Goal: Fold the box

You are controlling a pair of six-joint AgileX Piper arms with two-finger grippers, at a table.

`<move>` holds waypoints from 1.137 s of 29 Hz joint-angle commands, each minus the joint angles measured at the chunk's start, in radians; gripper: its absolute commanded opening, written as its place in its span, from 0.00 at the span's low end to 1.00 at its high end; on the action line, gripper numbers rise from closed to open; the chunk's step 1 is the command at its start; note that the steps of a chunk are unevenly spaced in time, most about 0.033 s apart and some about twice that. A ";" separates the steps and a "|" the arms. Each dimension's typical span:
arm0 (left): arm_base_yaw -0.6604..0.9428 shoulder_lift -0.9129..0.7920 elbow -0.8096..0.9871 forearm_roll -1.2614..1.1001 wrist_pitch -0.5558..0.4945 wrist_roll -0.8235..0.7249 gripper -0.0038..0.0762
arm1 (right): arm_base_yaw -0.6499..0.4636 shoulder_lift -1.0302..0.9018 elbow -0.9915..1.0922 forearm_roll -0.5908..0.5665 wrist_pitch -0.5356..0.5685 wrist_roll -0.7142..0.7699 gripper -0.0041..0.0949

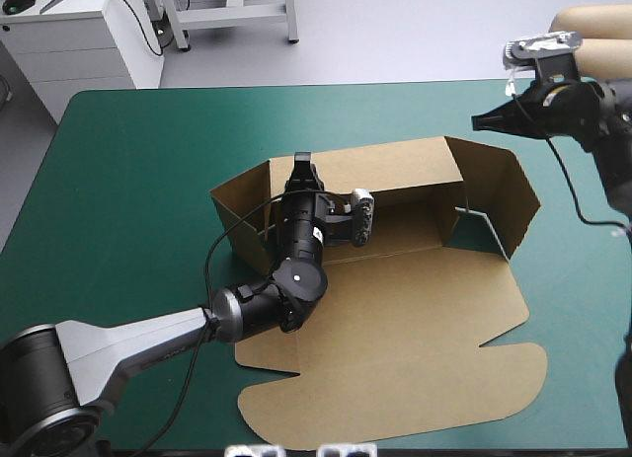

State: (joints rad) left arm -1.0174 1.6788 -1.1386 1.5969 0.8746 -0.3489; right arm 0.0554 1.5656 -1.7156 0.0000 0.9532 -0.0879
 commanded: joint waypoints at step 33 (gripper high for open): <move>-0.004 -0.053 -0.023 0.049 0.052 -0.013 0.04 | -0.058 0.085 0.002 0.234 0.294 -0.113 0.02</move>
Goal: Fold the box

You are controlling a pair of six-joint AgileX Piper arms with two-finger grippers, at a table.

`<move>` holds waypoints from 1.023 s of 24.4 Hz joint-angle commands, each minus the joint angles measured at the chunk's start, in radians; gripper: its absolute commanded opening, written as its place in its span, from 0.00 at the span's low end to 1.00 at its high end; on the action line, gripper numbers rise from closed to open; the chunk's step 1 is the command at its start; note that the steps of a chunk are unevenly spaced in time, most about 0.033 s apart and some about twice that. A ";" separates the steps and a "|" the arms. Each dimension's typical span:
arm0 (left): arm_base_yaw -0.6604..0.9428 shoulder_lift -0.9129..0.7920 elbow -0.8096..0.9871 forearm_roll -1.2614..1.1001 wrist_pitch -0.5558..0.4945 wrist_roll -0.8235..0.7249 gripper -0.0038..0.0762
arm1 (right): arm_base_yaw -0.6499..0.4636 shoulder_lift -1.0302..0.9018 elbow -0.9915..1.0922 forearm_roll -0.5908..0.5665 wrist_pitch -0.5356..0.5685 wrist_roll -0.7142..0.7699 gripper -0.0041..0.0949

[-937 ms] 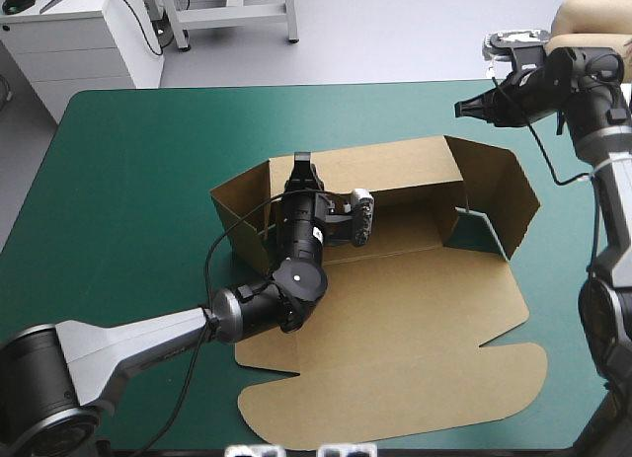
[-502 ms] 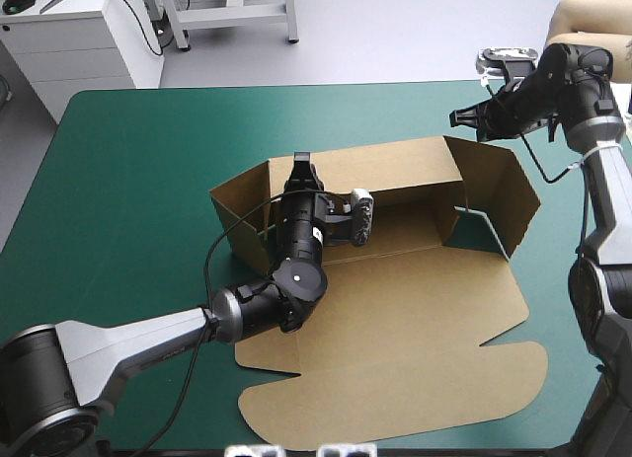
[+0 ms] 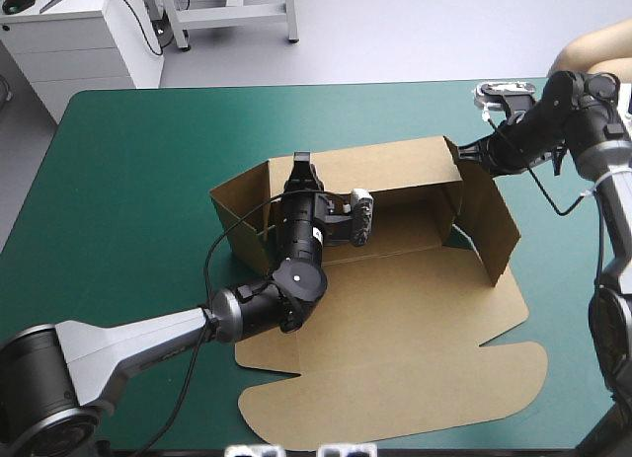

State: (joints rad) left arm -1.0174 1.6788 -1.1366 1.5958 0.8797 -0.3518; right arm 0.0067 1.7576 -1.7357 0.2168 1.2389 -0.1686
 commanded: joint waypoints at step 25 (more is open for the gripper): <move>-0.004 -0.053 -0.025 0.050 0.036 -0.010 0.04 | -0.007 -0.456 0.585 0.271 -0.466 -0.510 0.14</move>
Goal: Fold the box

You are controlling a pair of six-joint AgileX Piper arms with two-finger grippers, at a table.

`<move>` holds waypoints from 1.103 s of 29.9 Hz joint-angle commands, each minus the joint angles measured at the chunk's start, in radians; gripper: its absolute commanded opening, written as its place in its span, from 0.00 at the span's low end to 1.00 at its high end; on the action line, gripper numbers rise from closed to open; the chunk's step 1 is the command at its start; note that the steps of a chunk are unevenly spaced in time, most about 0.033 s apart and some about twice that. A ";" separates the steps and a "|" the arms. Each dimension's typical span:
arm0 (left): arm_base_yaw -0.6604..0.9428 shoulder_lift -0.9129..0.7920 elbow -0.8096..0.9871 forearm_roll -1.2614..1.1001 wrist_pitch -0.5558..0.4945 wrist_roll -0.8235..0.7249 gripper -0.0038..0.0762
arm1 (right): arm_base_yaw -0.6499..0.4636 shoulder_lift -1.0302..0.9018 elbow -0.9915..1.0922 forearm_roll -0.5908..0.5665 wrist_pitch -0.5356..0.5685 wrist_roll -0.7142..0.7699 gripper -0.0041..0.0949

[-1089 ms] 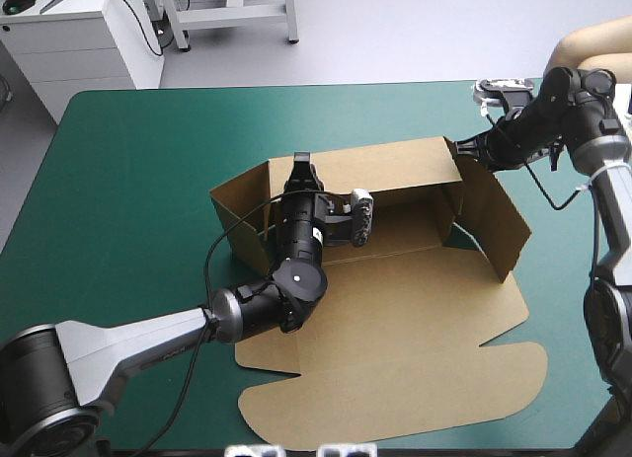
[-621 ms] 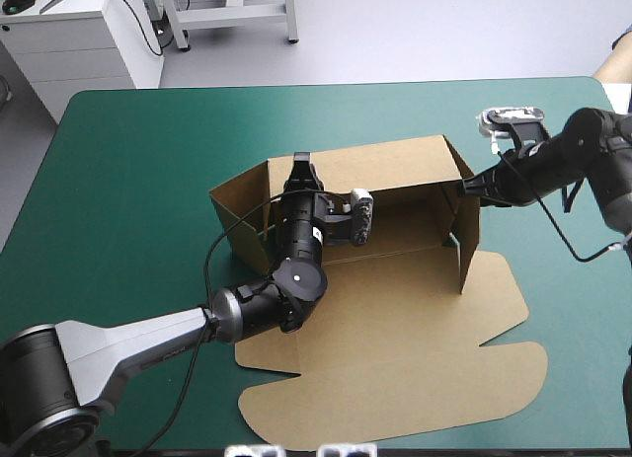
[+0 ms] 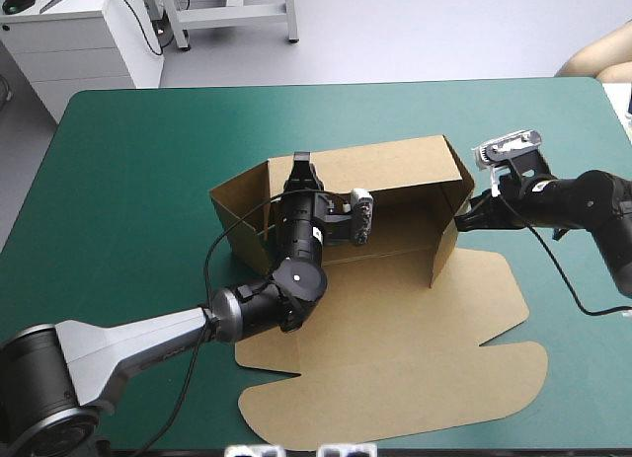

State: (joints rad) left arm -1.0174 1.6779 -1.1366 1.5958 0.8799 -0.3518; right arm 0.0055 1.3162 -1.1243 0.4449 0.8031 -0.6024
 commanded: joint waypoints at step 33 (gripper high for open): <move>-0.004 -0.052 -0.025 0.050 0.035 -0.010 0.04 | 0.022 0.032 0.241 0.609 -0.234 -0.619 0.72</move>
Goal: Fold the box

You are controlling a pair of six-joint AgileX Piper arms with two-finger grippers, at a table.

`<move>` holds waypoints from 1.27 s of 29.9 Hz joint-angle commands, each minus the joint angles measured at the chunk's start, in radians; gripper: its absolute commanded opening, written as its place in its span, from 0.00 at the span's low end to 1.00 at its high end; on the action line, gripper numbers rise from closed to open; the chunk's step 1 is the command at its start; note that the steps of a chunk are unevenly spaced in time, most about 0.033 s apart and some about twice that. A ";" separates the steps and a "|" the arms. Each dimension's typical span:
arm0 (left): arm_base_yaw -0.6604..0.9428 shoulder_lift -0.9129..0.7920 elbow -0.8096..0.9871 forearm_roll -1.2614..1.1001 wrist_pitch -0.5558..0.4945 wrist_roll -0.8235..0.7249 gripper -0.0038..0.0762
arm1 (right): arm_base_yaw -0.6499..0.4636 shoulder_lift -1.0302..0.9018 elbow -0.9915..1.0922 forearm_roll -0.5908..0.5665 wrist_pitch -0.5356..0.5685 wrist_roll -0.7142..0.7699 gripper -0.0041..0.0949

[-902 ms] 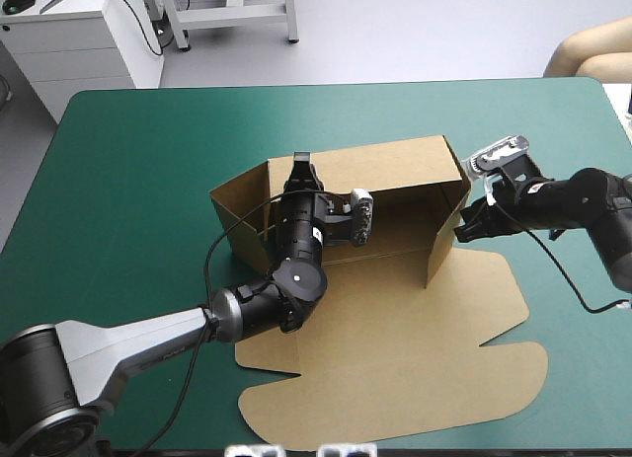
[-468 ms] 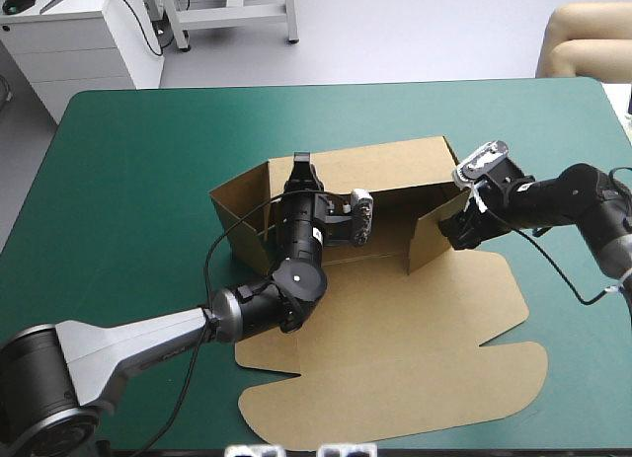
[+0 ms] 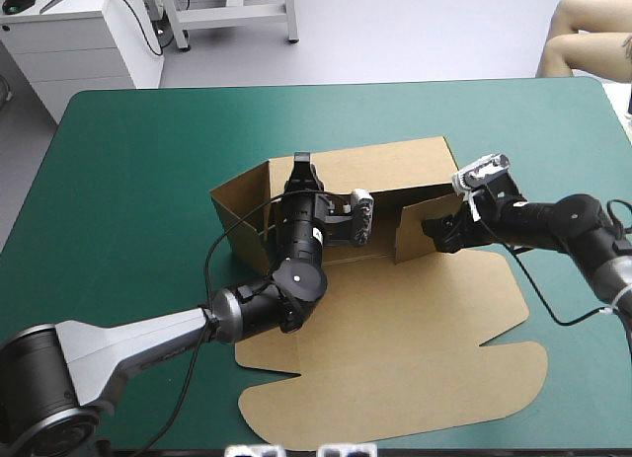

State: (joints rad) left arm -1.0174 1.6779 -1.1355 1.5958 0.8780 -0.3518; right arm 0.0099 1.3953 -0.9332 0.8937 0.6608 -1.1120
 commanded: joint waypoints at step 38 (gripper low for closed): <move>-0.002 -0.048 -0.026 0.050 -0.047 -0.039 0.26 | 0.162 -0.047 0.112 0.507 -0.413 -0.525 0.02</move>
State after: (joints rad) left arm -1.0164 1.6771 -1.1355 1.5815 0.8458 -0.3755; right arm 0.1666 1.3821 -0.7961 1.4049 0.1933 -1.5972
